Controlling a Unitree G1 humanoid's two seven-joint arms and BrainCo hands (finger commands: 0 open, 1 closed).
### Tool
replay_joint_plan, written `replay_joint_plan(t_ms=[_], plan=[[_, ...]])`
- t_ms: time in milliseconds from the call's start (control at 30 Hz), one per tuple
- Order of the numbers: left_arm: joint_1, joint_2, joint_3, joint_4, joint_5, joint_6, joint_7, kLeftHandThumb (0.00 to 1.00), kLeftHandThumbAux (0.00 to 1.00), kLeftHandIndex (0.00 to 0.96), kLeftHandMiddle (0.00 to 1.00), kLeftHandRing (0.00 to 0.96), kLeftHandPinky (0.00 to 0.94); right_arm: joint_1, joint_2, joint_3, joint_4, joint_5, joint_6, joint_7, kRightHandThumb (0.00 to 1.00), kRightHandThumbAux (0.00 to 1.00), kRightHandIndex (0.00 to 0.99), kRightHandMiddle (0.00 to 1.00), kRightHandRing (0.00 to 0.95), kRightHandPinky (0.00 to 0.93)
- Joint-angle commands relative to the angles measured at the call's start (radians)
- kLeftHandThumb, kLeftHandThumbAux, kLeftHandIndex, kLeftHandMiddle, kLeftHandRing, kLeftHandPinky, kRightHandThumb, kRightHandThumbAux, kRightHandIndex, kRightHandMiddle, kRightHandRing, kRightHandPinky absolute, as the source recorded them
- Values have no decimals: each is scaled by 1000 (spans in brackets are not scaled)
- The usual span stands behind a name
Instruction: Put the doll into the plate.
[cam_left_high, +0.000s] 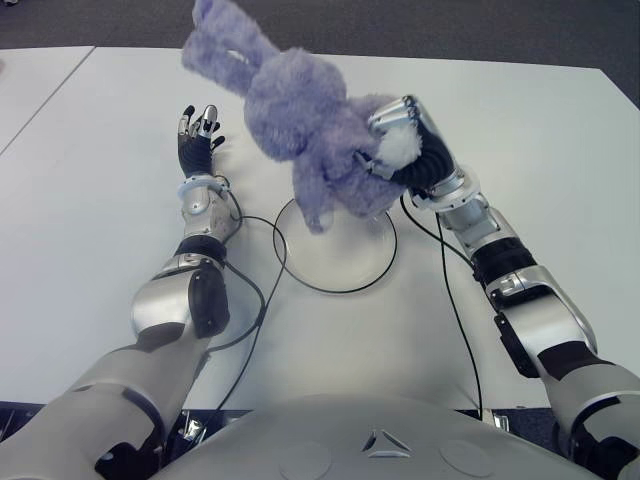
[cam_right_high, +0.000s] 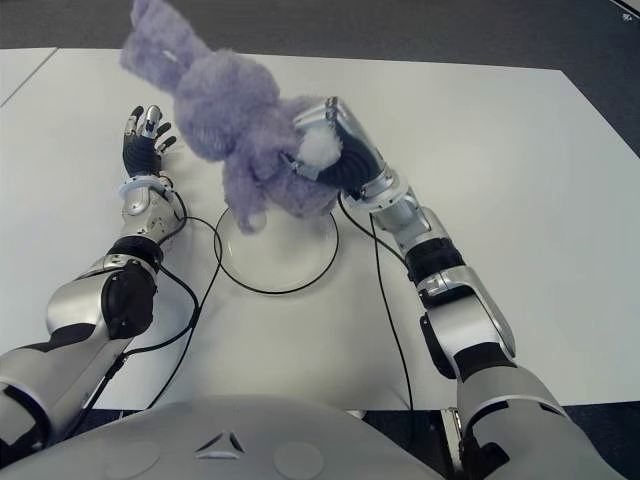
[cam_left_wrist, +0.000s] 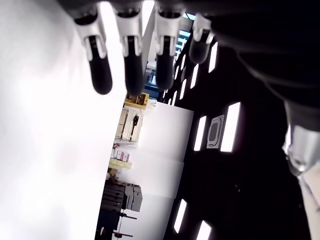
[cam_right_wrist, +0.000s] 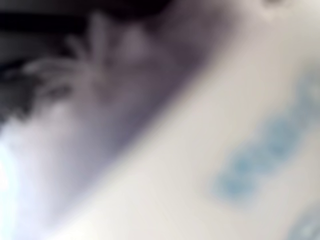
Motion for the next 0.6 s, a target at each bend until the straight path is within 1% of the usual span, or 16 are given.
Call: replay_joint_plan(t_ms=[33, 267, 333, 433, 600], plan=[[211, -68, 5, 132, -3, 148, 26, 0, 523, 101, 209, 245, 292, 38, 17, 4, 31, -13, -40, 82, 703, 724, 439, 891, 888, 889], [212, -68, -2, 132, 4, 146, 29, 0, 517, 103, 218, 256, 298, 48, 5, 10, 9, -1, -23, 164, 703, 724, 438, 894, 891, 887], [216, -73, 1, 132, 1, 131, 21, 0, 515, 105, 220, 259, 302, 69, 6, 6, 14, -24, -23, 172, 703, 724, 438, 894, 892, 888], [218, -75, 4, 131, -2, 118, 11, 0, 509, 105, 228, 272, 332, 94, 9, -1, 31, -60, -22, 178, 703, 724, 438, 896, 896, 894], [216, -74, 2, 131, -1, 124, 12, 0, 502, 102, 238, 286, 351, 102, 5, 3, 26, -71, 24, 214, 703, 724, 438, 898, 899, 898]])
